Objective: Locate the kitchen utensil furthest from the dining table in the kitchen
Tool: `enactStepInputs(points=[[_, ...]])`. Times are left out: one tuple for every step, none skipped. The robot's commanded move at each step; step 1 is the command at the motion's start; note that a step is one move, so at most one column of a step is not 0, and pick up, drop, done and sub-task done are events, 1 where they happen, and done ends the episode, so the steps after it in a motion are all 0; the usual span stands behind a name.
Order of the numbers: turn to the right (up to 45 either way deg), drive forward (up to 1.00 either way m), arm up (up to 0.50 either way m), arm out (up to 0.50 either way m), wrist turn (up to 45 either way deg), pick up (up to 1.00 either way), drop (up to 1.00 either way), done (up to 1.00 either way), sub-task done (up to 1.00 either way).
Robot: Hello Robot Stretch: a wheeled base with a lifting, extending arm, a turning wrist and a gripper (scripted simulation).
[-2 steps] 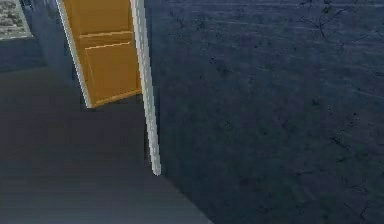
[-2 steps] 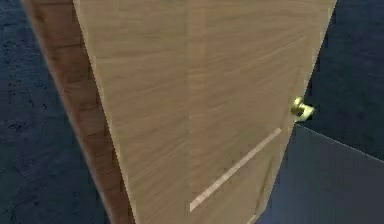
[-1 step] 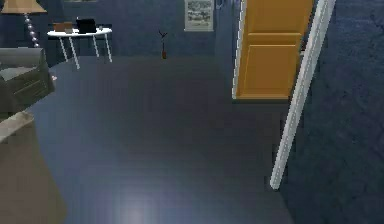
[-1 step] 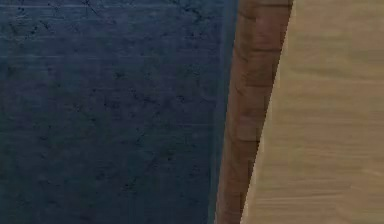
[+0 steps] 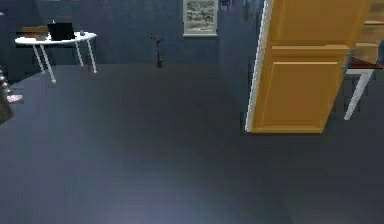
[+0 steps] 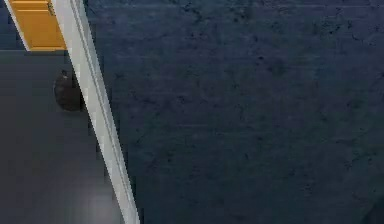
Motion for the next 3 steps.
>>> enactStepInputs(points=[[0.0, 0.65, 0.00, 0.00, 0.0, 0.00, 0.00, 0.00, 0.00], [45.0, 0.00, 0.00, 0.00, 0.0, 0.00, 0.00, 0.00, 0.00], [9.0, 0.00, 0.00, 0.00, 0.0, 0.00, 0.00, 0.00, 0.00]])
